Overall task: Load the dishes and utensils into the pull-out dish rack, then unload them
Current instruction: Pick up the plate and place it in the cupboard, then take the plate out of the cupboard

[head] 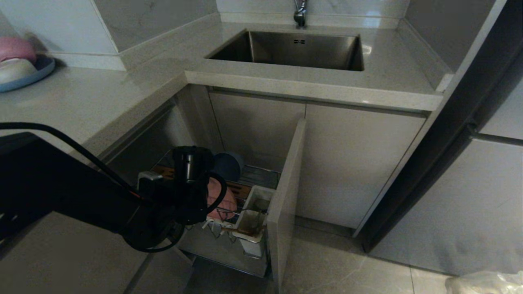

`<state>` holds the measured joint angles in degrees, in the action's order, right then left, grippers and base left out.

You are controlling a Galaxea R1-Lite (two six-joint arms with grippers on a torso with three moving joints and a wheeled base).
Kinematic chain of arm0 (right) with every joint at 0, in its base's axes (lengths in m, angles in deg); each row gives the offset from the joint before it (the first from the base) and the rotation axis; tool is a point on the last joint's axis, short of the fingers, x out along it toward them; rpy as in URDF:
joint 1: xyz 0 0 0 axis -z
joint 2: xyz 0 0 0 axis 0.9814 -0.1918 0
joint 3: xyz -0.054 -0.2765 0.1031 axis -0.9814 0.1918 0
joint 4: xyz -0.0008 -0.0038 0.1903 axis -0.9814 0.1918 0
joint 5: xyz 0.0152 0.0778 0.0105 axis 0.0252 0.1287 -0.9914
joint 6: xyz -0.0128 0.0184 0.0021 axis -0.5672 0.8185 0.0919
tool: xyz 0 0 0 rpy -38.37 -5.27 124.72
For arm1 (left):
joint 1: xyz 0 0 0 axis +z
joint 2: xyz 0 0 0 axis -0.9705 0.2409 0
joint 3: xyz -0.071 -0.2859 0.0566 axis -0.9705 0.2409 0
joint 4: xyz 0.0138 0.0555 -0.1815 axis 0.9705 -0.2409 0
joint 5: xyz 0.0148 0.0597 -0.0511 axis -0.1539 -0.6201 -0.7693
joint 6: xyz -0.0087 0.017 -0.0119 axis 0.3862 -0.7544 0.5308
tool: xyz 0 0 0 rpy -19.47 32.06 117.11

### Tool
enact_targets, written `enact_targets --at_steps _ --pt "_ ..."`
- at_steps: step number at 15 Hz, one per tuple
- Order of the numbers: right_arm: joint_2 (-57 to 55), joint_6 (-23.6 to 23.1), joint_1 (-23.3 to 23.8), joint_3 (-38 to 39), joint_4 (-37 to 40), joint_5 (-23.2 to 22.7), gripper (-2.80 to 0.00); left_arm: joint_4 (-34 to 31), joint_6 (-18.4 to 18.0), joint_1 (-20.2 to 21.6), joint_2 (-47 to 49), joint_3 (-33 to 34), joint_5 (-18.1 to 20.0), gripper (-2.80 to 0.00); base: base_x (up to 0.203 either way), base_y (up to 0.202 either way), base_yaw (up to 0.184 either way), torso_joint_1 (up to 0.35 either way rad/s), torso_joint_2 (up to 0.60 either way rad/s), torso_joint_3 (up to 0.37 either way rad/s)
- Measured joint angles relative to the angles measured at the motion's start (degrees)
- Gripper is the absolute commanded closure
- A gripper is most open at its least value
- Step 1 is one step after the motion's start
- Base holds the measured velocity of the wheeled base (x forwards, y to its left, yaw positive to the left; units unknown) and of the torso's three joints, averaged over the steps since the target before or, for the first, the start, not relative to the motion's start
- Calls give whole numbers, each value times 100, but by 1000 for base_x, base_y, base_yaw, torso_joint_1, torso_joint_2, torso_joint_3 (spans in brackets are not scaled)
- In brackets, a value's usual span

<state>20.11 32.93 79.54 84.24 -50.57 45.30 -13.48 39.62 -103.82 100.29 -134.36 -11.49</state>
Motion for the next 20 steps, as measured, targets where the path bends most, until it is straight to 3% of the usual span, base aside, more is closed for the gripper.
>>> enact_targets --at_steps 8,20 --pt "0 2 2 0 0 -2 0 -37 -66 -24 -107 -13 -13 -280 0 0 0 0 0 0" --pt "0 2 2 -1 0 -1 0 -1717 -64 -328 -1393 -77 8 -280 0 0 0 0 0 0"
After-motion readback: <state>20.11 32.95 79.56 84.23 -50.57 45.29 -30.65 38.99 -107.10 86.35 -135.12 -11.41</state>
